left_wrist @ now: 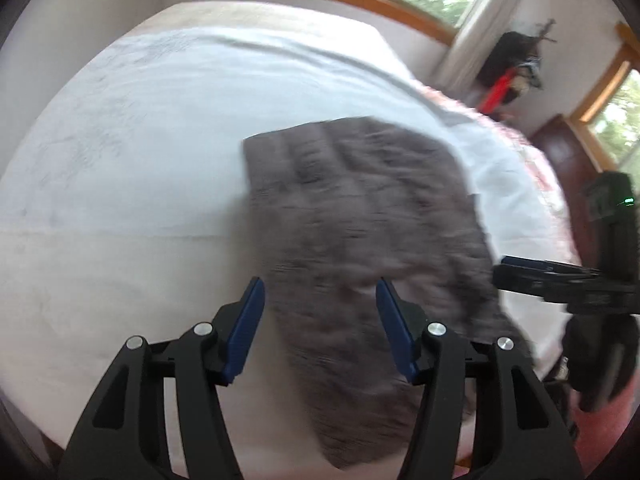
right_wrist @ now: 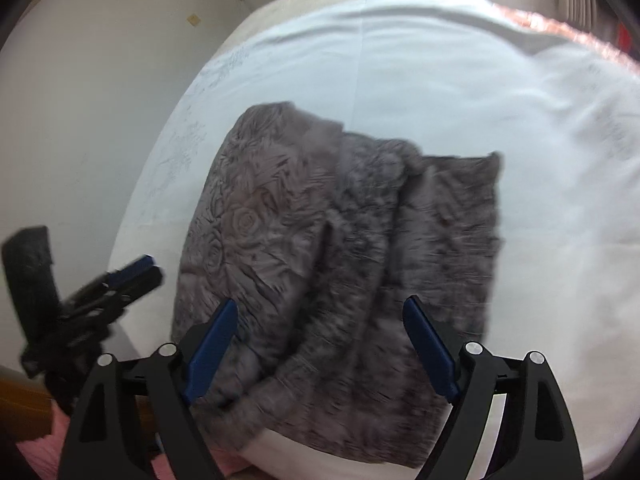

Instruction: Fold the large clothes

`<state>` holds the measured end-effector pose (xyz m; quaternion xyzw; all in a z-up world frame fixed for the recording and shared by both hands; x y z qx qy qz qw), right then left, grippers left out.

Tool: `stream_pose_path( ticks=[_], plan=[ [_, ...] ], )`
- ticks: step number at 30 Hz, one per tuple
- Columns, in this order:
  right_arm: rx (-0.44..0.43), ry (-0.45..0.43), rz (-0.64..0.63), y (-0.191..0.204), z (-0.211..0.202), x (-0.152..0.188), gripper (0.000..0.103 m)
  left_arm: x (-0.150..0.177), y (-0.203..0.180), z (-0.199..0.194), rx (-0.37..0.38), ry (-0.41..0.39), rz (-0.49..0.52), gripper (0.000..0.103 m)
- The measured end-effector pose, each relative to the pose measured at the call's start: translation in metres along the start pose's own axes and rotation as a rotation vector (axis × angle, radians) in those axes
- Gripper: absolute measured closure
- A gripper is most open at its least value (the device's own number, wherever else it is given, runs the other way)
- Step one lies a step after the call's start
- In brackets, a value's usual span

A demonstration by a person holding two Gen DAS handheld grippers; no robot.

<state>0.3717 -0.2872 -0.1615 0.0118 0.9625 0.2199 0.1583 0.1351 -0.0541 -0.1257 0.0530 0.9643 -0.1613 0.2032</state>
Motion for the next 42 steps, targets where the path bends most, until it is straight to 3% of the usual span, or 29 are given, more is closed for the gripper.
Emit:
stream_pose_path(
  ticks=[2, 5, 8, 10, 13, 16, 23, 29, 34, 42],
  plan=[
    [-0.021, 0.025, 0.020, 0.003, 0.010, -0.005, 0.018, -0.002, 0.005, 0.011, -0.044, 0.015, -0.011, 0.047],
    [0.018, 0.062, 0.024, 0.009, 0.025, -0.011, 0.019, -0.003, 0.011, 0.018, -0.082, 0.014, -0.009, 0.049],
    [0.057, 0.074, 0.009, 0.016, 0.033, -0.013, 0.038, -0.009, 0.013, 0.020, -0.114, 0.008, -0.014, 0.049],
    [0.053, 0.071, -0.012, 0.024, 0.036, -0.014, 0.060, -0.012, 0.015, 0.021, -0.118, 0.006, -0.020, 0.049],
    [0.095, 0.051, -0.087, 0.039, 0.034, -0.012, 0.075, -0.016, 0.017, 0.021, -0.129, 0.007, -0.031, 0.050],
    [0.128, 0.018, -0.142, 0.054, 0.027, -0.012, 0.084, -0.018, 0.021, 0.021, -0.125, 0.007, -0.035, 0.050],
    [0.166, -0.114, -0.233, 0.081, -0.034, -0.002, 0.092, -0.022, 0.015, 0.005, -0.089, -0.032, -0.035, 0.050],
    [0.222, -0.204, -0.199, 0.056, -0.091, 0.010, 0.094, -0.021, -0.020, -0.007, -0.023, -0.064, 0.004, 0.049],
    [0.260, -0.178, -0.076, 0.008, -0.087, 0.027, 0.094, -0.011, -0.057, 0.013, -0.019, -0.037, 0.087, 0.050],
    [0.233, -0.086, 0.069, -0.057, -0.035, 0.055, 0.093, 0.010, -0.079, 0.053, -0.007, 0.049, 0.147, 0.051]
  ],
)
Point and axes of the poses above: each gripper's, at about its wrist camera, not at the fingertips, and z roughly the way its jaws point, y to its left, x to its underside, the point moved 4 cm from there along z, roughly the way its jaws point, and after that the axes turned 3 degrees about -z, right-handed, at the moved point
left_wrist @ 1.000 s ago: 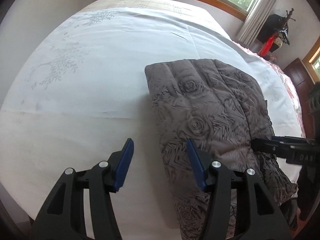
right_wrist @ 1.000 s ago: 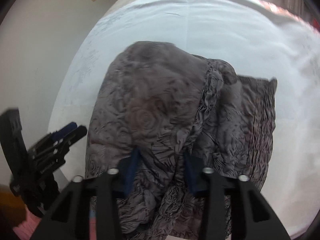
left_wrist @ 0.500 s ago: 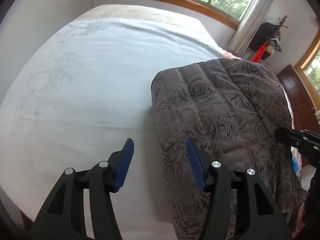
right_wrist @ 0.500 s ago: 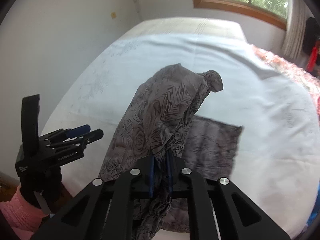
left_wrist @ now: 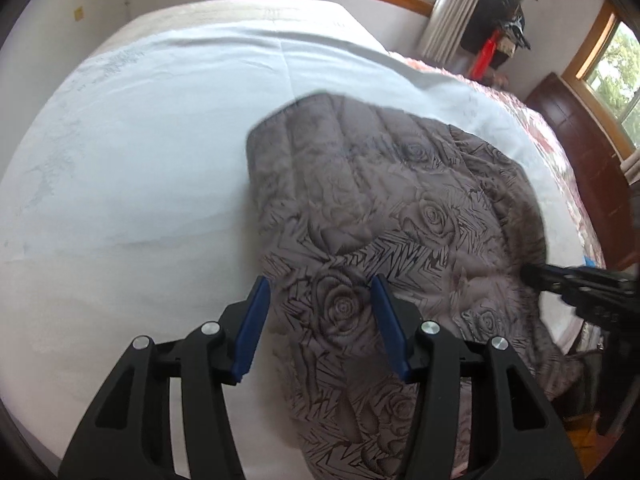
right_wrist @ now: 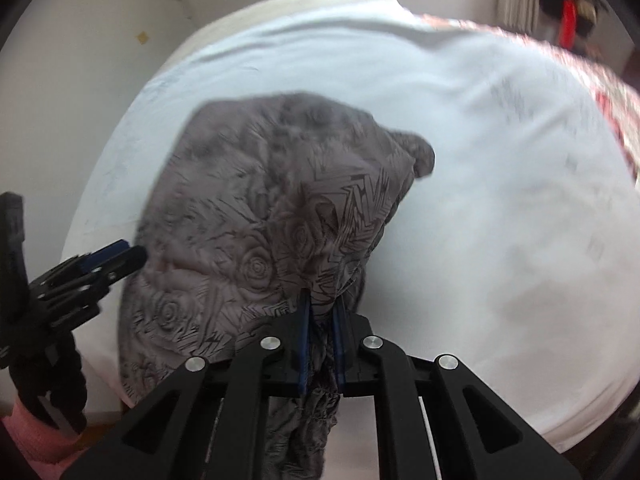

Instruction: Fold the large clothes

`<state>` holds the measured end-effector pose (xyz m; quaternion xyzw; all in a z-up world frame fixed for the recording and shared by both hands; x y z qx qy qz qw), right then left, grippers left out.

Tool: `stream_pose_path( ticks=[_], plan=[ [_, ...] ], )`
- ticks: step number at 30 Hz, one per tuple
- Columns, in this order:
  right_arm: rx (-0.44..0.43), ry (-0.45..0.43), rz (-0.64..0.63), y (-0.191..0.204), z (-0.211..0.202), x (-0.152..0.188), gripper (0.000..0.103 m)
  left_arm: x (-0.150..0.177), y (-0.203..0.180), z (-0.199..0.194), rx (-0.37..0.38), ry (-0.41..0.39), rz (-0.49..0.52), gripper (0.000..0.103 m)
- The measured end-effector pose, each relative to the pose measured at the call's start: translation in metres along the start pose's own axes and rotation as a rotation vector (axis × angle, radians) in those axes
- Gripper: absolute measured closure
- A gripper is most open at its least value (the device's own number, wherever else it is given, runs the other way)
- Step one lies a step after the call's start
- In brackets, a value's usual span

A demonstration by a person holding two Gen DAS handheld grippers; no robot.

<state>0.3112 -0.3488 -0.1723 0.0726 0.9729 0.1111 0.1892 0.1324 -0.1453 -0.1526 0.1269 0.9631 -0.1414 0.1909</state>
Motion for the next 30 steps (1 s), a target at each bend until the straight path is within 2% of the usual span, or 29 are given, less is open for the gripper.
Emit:
stream_pose_path(
  ticks=[5, 10, 14, 15, 16, 18, 21, 23, 25, 30],
  plan=[
    [-0.021, 0.015, 0.049, -0.019, 0.028, 0.013, 0.092, 0.002, 0.000, 0.014, 0.001, 0.015, 0.015, 0.050],
    [-0.017, 0.016, 0.066, -0.025, 0.050, 0.018, 0.090, 0.008, -0.005, 0.024, -0.039, -0.002, 0.040, 0.050],
    [-0.017, 0.015, 0.065, -0.026, 0.048, 0.016, 0.088, 0.009, -0.008, 0.026, -0.062, -0.006, 0.045, 0.050],
    [-0.006, 0.014, 0.051, -0.026, 0.044, 0.015, 0.085, 0.008, -0.006, 0.024, -0.054, 0.001, 0.035, 0.050],
    [0.004, 0.011, 0.043, -0.025, 0.040, 0.013, 0.080, 0.006, -0.005, 0.022, -0.044, 0.008, 0.023, 0.050],
    [0.041, -0.009, 0.008, -0.022, 0.020, 0.006, 0.075, 0.002, -0.004, 0.016, -0.033, 0.022, 0.013, 0.050],
    [0.134, -0.094, -0.061, -0.016, -0.016, -0.010, 0.075, -0.016, -0.002, -0.003, -0.021, -0.008, 0.008, 0.052],
    [0.124, -0.135, -0.074, -0.012, -0.030, -0.024, 0.075, -0.029, -0.003, -0.009, 0.006, -0.023, -0.002, 0.052],
    [0.076, -0.148, -0.078, -0.006, -0.029, -0.041, 0.075, -0.046, -0.007, -0.008, 0.009, -0.036, -0.006, 0.052],
    [0.032, -0.148, -0.065, 0.006, 0.013, -0.073, 0.075, -0.075, -0.022, 0.024, 0.000, -0.020, -0.006, 0.055]
  ],
)
Point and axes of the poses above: each gripper's, at about its wrist camera, not at the fingertips, and z roughly the way its jaws point, y to its left, x to its underside, the point moved 4 cm from there along z, roughly the way its jaws point, and after that the axes turned 3 degrees about -z, right-handed, at the moved point
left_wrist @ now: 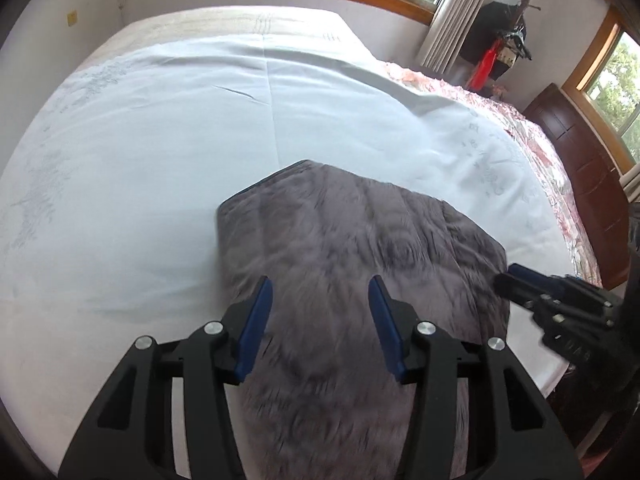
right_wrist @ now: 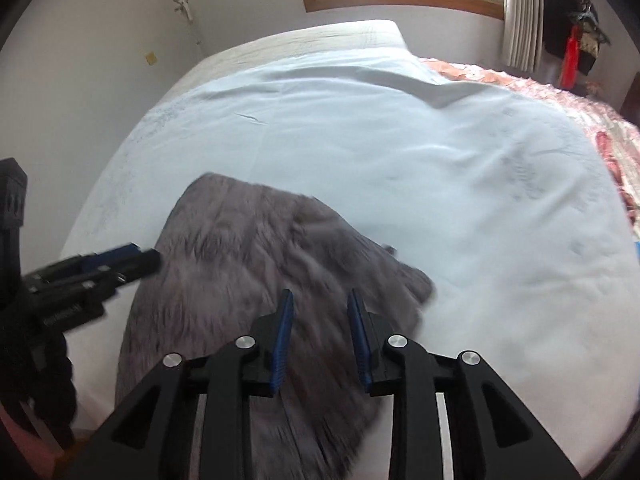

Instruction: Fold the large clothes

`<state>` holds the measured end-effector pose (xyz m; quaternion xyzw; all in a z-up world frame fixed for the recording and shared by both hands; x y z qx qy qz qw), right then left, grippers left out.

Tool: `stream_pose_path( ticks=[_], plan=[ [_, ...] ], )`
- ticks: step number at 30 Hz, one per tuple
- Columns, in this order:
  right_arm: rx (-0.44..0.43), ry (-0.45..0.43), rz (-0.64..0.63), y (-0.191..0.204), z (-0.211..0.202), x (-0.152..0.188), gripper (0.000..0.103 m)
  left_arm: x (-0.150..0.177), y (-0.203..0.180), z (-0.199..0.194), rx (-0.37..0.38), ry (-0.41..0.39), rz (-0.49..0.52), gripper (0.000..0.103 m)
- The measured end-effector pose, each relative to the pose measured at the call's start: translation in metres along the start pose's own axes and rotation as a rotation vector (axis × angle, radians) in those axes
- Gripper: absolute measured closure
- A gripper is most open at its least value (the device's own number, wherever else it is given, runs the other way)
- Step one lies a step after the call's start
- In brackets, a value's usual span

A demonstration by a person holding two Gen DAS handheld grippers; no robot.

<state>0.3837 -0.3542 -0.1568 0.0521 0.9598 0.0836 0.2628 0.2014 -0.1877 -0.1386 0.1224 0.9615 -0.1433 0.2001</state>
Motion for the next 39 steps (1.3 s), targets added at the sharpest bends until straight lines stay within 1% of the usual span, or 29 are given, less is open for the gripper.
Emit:
stream_pose_path(
  ticks=[2, 3, 4, 6, 8, 12, 15, 17, 19, 21, 23, 25, 27, 30, 33, 36, 39],
  plan=[
    [0.040, 0.013, 0.002, -0.008, 0.011, 0.001, 0.075, -0.008, 0.000, 0.018, -0.032, 0.023, 0.010, 0.055],
    [0.065, 0.032, 0.007, -0.012, 0.023, 0.001, 0.075, -0.009, 0.002, 0.026, -0.033, 0.043, 0.007, 0.053],
    [0.069, 0.050, 0.020, -0.020, 0.029, 0.003, 0.076, -0.010, 0.004, 0.038, -0.031, 0.075, -0.001, 0.053],
    [0.046, 0.089, 0.068, -0.029, 0.048, 0.003, 0.077, -0.010, 0.010, 0.053, -0.018, 0.114, -0.018, 0.052],
    [0.013, 0.107, 0.109, -0.035, 0.052, 0.006, 0.077, -0.009, 0.013, 0.062, -0.016, 0.132, -0.020, 0.051],
    [0.012, 0.114, 0.118, -0.036, 0.054, 0.007, 0.077, -0.010, 0.018, 0.070, -0.010, 0.148, -0.033, 0.051],
    [0.015, 0.083, 0.117, -0.031, 0.038, 0.005, 0.076, -0.010, 0.019, 0.055, -0.007, 0.137, -0.052, 0.052],
    [0.016, 0.039, 0.081, -0.021, 0.013, 0.008, 0.074, -0.006, 0.019, 0.036, -0.028, 0.093, -0.034, 0.054],
    [0.004, 0.011, 0.043, -0.009, -0.009, 0.016, 0.074, 0.004, 0.017, 0.011, -0.041, 0.046, -0.010, 0.054],
    [-0.017, -0.013, 0.001, 0.006, -0.029, 0.027, 0.074, 0.019, 0.016, -0.009, -0.038, 0.027, -0.011, 0.053],
    [-0.013, -0.024, -0.028, 0.016, -0.043, 0.038, 0.074, 0.034, 0.015, -0.024, -0.041, 0.009, -0.013, 0.053],
    [-0.008, -0.033, -0.039, 0.024, -0.053, 0.052, 0.074, 0.053, 0.013, -0.036, -0.062, -0.010, -0.004, 0.053],
    [-0.005, -0.029, -0.038, 0.029, -0.056, 0.067, 0.074, 0.068, 0.011, -0.039, -0.079, -0.011, 0.008, 0.053],
    [-0.005, -0.033, -0.043, 0.035, -0.059, 0.083, 0.074, 0.087, 0.014, -0.037, -0.070, 0.007, -0.009, 0.053],
    [0.012, -0.019, -0.061, 0.038, -0.051, 0.093, 0.074, 0.095, 0.015, -0.036, -0.080, -0.008, 0.006, 0.052],
    [0.029, 0.000, -0.065, 0.037, -0.038, 0.102, 0.074, 0.099, 0.019, -0.031, -0.065, 0.010, -0.014, 0.051],
    [0.027, 0.016, -0.053, 0.034, -0.028, 0.105, 0.075, 0.104, 0.021, -0.024, -0.073, 0.018, -0.011, 0.049]
  ],
)
Point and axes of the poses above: each gripper's, at about its wrist camera, not at the fingertips, and z roughly the way its jaws point, y to its left, x to its underside, the point moved 4 cm from there along z, roughly the way its jaws point, and after that the axes turned 3 degrees about -z, right-handed, at the moved point
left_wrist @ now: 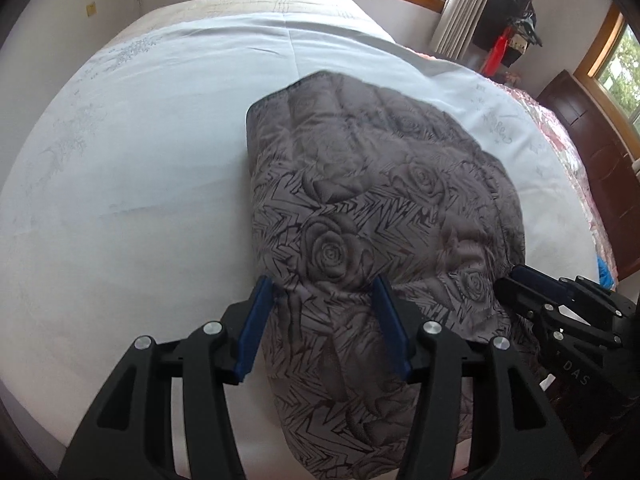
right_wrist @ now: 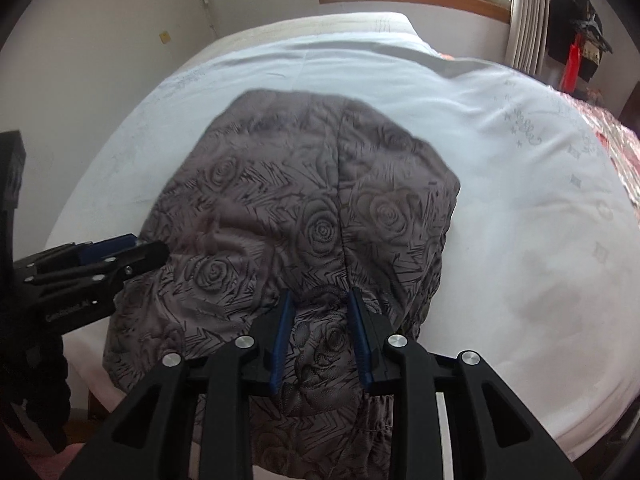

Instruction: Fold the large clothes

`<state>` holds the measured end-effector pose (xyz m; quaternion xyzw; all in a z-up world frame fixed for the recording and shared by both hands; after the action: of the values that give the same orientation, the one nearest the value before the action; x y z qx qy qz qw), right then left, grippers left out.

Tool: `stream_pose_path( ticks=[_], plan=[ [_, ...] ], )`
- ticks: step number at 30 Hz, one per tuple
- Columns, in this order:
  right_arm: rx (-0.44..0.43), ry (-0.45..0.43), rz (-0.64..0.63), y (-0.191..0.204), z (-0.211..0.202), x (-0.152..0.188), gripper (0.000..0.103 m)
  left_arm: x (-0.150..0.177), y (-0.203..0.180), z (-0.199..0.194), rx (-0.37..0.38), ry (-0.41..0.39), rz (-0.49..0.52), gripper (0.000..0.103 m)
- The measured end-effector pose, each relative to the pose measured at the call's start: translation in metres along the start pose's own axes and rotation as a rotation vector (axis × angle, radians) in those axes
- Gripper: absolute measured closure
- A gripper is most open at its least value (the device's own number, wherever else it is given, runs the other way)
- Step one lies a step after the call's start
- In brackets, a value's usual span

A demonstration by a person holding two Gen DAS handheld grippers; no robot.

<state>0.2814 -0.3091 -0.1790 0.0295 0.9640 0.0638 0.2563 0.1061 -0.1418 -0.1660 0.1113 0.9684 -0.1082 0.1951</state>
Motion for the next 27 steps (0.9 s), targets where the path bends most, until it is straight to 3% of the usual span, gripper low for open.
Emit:
stream_pose_path(
  ticks=[6, 27],
  plan=[
    [-0.001, 0.016, 0.003, -0.002, 0.014, 0.006, 0.076, 0.007, 0.008, 0.008, 0.008, 0.009, -0.015, 0.044],
    [0.021, 0.003, 0.003, -0.003, 0.037, 0.014, 0.076, 0.011, 0.013, 0.019, -0.009, 0.009, 0.009, 0.043]
  ],
)
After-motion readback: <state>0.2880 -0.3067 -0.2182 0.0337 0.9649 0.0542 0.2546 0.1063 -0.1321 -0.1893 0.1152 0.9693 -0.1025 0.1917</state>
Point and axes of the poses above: each gripper's, at about its wrist camera, not at the fingertips, and z roughly the way its jaws point, y to its left, x to its underside, the point moved 4 cm from there along z, roughly the way its jaws point, and after that the axes turned 3 degrees about -z, right-handed, at the moved point
